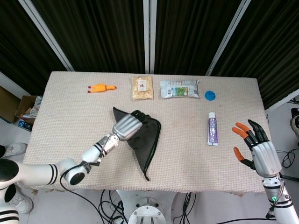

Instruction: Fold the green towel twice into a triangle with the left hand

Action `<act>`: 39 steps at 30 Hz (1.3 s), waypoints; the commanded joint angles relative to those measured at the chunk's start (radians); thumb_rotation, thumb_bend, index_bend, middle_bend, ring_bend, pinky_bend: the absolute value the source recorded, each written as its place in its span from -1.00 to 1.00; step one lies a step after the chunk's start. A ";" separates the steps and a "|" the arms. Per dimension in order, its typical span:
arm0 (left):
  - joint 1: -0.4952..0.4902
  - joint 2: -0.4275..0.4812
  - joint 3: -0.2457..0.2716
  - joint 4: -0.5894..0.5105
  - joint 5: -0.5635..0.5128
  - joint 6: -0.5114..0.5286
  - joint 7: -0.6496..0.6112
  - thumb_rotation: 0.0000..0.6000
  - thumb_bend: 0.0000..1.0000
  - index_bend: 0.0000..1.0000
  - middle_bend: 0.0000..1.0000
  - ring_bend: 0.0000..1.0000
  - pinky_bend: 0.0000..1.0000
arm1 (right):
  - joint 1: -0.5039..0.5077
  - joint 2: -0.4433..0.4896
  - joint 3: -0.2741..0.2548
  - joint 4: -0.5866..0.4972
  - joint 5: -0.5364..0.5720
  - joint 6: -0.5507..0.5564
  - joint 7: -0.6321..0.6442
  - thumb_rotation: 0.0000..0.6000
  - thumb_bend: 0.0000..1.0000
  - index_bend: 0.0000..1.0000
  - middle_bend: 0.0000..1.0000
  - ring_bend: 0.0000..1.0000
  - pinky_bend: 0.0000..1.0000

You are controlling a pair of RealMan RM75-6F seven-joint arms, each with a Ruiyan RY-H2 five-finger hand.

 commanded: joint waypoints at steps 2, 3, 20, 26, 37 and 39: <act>0.109 0.037 0.147 -0.050 0.262 0.116 -0.077 1.00 -0.49 -0.27 -0.69 -0.71 -0.73 | 0.005 -0.004 0.000 0.001 -0.006 -0.002 0.000 1.00 -0.39 -0.53 -0.68 -1.00 -0.80; 0.118 0.028 0.161 -0.044 0.293 0.129 -0.073 1.00 -0.49 -0.27 -0.69 -0.71 -0.73 | 0.005 -0.004 -0.001 0.001 -0.006 -0.002 0.000 1.00 -0.39 -0.53 -0.68 -1.00 -0.80; 0.208 -0.161 0.171 0.032 0.397 0.120 0.127 1.00 -0.48 -0.25 -0.72 -0.74 -0.73 | -0.009 0.003 -0.014 -0.004 -0.017 0.019 -0.007 1.00 -0.39 -0.53 -0.69 -1.00 -0.80; 0.225 -0.205 0.159 0.057 0.384 0.092 0.213 1.00 -0.48 -0.25 -0.73 -0.74 -0.73 | -0.012 0.006 -0.017 -0.009 -0.018 0.019 -0.012 1.00 -0.39 -0.53 -0.69 -1.00 -0.80; 0.257 -0.245 0.153 0.093 0.364 0.069 0.271 1.00 -0.41 -0.09 -0.74 -0.74 -0.73 | -0.011 0.008 -0.018 -0.015 -0.017 0.015 -0.017 1.00 -0.39 -0.53 -0.69 -1.00 -0.80; 0.258 -0.250 0.153 0.098 0.370 0.067 0.253 1.00 -0.31 -0.03 -0.74 -0.74 -0.73 | -0.011 0.007 -0.019 -0.016 -0.017 0.012 -0.018 1.00 -0.39 -0.53 -0.69 -1.00 -0.80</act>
